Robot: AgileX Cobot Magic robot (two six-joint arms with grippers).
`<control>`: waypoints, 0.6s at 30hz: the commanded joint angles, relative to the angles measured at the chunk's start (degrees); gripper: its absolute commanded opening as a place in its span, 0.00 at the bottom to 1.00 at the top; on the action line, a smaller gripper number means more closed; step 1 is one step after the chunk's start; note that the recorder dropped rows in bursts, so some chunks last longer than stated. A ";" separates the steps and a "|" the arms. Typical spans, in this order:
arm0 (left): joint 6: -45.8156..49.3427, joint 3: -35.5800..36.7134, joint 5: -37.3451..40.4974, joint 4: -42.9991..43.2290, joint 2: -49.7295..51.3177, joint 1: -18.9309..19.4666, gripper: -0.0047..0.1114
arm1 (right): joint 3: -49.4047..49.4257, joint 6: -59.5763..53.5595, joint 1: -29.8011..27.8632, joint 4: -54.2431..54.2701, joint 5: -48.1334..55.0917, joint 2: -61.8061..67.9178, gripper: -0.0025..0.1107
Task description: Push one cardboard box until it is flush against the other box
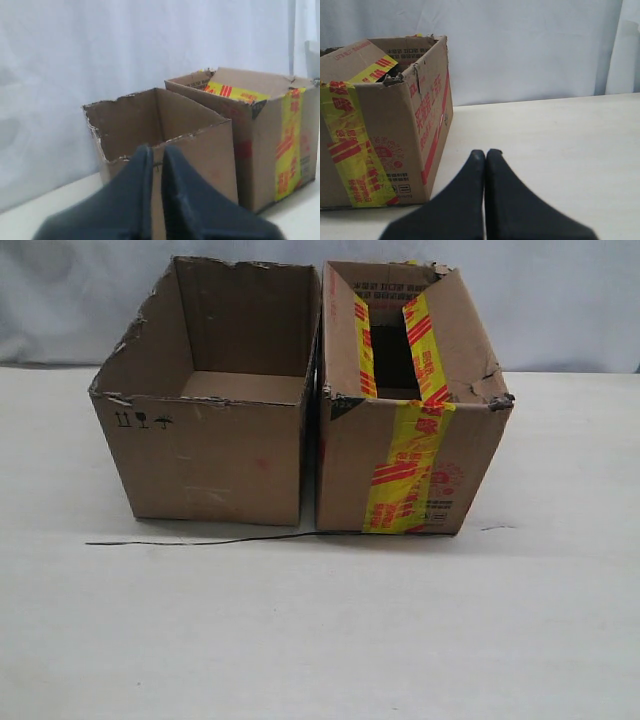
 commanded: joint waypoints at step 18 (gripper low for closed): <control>-109.85 7.37 -13.17 113.12 -2.72 1.49 0.04 | 0.27 -0.50 0.18 -0.08 0.06 -0.20 0.02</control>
